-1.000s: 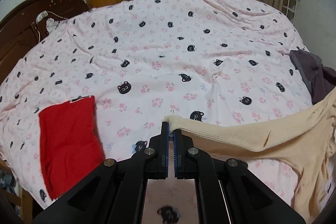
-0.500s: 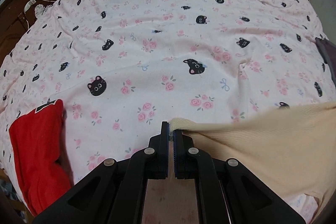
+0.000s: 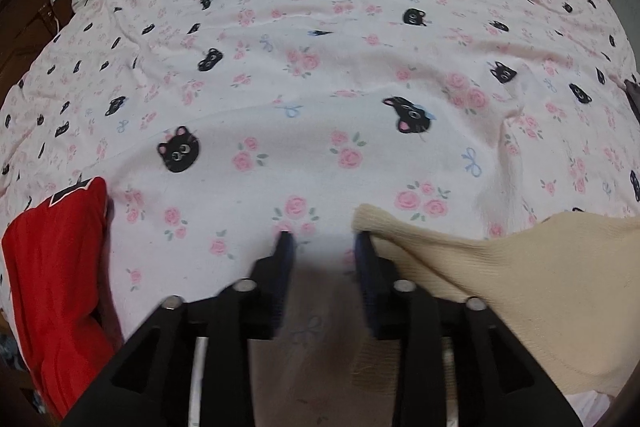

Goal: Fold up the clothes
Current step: 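Lay the sweater flat with the left gripper and open it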

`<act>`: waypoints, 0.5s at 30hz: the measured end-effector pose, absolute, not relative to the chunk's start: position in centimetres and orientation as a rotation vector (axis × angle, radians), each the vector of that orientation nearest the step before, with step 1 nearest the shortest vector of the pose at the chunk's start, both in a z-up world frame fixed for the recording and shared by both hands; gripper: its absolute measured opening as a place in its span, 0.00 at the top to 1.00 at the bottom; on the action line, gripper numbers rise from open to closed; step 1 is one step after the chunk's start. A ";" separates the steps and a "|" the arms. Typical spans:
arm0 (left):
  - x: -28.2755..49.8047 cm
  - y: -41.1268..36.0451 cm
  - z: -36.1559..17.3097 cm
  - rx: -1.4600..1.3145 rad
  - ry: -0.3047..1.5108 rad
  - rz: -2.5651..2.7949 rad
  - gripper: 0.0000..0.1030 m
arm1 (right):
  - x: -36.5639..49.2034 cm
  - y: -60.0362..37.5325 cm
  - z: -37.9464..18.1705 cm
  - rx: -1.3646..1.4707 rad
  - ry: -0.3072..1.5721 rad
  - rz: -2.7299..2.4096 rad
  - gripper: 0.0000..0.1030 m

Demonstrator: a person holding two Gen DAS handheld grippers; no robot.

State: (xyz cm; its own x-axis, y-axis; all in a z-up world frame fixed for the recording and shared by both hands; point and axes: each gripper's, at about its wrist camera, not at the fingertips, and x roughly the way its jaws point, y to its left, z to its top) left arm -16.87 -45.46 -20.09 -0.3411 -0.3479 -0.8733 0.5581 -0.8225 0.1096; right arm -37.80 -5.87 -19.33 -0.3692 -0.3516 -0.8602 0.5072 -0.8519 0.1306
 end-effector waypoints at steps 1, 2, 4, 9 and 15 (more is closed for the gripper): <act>-16.5 -45.9 -19.9 1.332 0.281 -2.170 0.56 | -37.8 -5.9 -19.4 1.349 0.212 -2.229 0.93; -16.2 -46.1 -19.7 1.325 0.281 -2.160 0.56 | -37.8 -5.9 -19.3 1.349 0.215 -2.227 0.93; -15.8 -46.6 -19.5 1.316 0.281 -2.142 0.56 | -37.7 -5.9 -19.1 1.344 0.229 -2.229 0.93; -14.6 -46.5 -18.5 1.279 0.273 -2.150 0.56 | -37.2 -5.9 -18.0 1.321 0.266 -2.235 0.92; -13.7 -44.6 -18.0 1.297 0.225 -2.209 0.56 | -36.4 -4.9 -15.9 1.300 0.197 -2.202 0.66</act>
State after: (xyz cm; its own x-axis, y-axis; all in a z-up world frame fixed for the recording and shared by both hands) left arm -13.73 -44.55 -17.99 -0.3735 -0.3823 -0.8452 0.5449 -0.8278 0.1337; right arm -36.37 -4.90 -15.94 -0.3660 -0.3965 -0.8419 0.5398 -0.8274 0.1550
